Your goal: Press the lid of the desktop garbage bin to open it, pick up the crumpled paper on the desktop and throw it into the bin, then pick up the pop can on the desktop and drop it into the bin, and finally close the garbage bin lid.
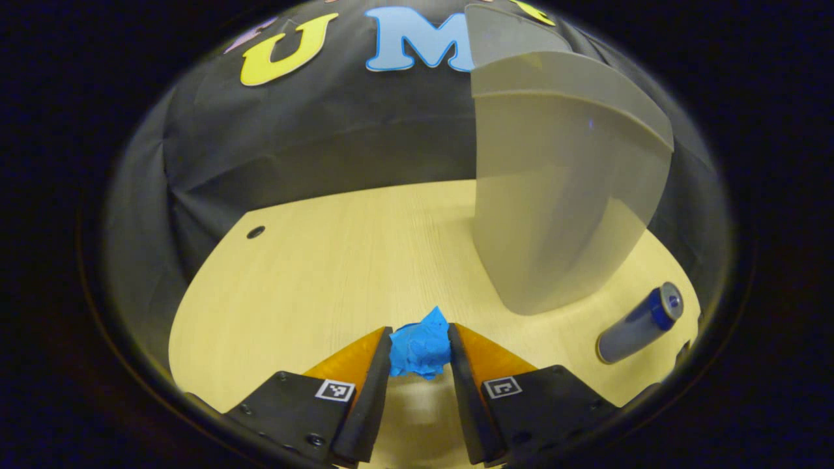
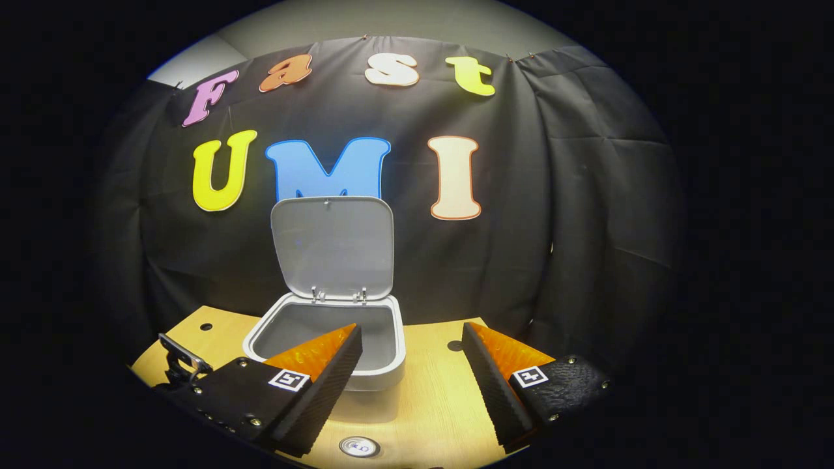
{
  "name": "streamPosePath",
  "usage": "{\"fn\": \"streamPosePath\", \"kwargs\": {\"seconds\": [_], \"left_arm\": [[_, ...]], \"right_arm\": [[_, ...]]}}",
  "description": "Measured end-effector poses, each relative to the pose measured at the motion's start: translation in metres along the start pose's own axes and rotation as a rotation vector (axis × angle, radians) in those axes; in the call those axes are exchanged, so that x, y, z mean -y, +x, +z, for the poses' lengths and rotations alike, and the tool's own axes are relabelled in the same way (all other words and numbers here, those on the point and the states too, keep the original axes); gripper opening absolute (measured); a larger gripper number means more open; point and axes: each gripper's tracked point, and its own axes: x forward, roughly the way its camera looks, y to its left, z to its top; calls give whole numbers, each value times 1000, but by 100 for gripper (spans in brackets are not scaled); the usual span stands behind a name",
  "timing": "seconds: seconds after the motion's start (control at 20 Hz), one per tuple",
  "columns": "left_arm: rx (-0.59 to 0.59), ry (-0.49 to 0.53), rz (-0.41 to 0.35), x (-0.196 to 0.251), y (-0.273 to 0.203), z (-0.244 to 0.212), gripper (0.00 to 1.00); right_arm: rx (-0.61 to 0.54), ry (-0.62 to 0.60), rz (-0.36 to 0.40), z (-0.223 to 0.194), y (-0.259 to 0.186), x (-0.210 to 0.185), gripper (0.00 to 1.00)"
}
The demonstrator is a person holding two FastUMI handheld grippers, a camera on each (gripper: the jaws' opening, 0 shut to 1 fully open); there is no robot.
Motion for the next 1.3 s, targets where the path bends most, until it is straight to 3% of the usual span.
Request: {"fn": "streamPosePath", "kwargs": {"seconds": [0.4, 0.65, 0.8, 1.3], "left_arm": [[215, 4, -14, 31, -59, 89, 54], [348, -10, -39, 45, -82, 163, 60], [414, -7, -60, 53, -94, 201, 54], [537, 63, -175, 116, -111, 278, 59]], "right_arm": [[15, 21, 15, 0, 0, -1, 98], [16, 33, 10, -2, -1, 4, 98], [19, 38, 1, -3, -1, 9, 98], [15, 77, -59, -9, -5, 32, 98]]}}
